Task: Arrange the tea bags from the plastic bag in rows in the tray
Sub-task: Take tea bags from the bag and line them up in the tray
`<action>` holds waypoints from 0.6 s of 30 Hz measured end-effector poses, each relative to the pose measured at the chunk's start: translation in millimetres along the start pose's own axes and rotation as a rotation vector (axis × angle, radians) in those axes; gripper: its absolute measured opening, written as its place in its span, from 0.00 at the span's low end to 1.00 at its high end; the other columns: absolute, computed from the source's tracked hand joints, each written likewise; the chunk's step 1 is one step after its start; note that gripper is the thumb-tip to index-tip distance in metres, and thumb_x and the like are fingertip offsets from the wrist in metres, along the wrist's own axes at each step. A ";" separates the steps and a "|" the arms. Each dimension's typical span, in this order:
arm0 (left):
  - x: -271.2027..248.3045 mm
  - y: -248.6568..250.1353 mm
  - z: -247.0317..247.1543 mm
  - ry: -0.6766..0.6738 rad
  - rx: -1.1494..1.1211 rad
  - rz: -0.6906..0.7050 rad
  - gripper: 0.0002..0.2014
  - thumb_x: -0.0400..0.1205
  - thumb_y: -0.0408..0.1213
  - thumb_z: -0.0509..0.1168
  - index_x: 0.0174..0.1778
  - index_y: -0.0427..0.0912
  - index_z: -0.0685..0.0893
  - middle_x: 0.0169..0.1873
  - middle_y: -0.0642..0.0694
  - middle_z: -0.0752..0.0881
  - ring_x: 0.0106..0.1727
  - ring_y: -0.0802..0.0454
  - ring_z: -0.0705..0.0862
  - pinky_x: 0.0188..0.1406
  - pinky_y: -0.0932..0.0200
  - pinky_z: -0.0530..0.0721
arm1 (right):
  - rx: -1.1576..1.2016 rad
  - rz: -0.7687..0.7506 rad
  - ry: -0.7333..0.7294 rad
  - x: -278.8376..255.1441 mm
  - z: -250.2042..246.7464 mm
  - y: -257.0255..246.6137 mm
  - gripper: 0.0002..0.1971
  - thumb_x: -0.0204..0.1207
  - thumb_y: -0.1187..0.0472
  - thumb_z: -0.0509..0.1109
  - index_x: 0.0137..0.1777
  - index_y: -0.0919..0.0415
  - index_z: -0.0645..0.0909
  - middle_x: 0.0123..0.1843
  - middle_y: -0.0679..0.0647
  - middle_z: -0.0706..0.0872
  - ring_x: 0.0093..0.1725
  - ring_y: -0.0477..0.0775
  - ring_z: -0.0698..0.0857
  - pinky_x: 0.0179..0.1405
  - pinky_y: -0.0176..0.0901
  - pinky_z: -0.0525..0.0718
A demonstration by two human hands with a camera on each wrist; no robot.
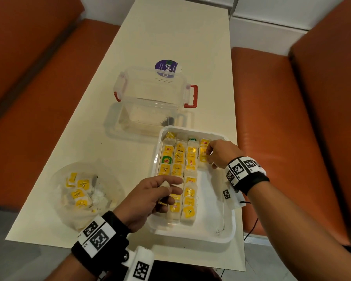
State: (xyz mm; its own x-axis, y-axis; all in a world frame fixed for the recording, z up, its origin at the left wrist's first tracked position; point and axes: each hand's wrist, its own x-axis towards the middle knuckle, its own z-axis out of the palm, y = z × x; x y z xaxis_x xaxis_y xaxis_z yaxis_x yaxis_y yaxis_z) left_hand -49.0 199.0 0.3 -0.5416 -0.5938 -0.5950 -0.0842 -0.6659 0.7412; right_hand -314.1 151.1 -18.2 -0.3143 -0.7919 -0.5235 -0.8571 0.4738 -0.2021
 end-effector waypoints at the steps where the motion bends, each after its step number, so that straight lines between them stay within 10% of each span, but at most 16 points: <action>1: 0.2 0.6 0.2 -0.001 0.001 -0.001 0.14 0.86 0.26 0.61 0.59 0.42 0.90 0.49 0.41 0.91 0.35 0.54 0.82 0.30 0.62 0.79 | -0.007 0.005 0.007 1.3 0.1 -0.4 0.08 0.76 0.66 0.70 0.44 0.49 0.81 0.32 0.46 0.90 0.42 0.48 0.90 0.47 0.44 0.87; 18: -4.0 7.6 1.2 -0.004 0.048 0.000 0.15 0.88 0.28 0.59 0.63 0.47 0.87 0.55 0.42 0.92 0.40 0.50 0.88 0.30 0.61 0.82 | -0.017 0.008 0.040 9.8 3.3 1.1 0.12 0.67 0.69 0.73 0.44 0.51 0.81 0.41 0.50 0.90 0.44 0.54 0.89 0.47 0.47 0.89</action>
State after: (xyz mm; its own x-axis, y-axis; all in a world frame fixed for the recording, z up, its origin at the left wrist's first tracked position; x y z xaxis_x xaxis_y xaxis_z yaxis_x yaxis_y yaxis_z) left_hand -48.4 196.8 8.7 -0.5449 -0.5918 -0.5941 -0.1240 -0.6438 0.7551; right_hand -316.8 145.1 -26.3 -0.3372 -0.8027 -0.4919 -0.8611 0.4741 -0.1834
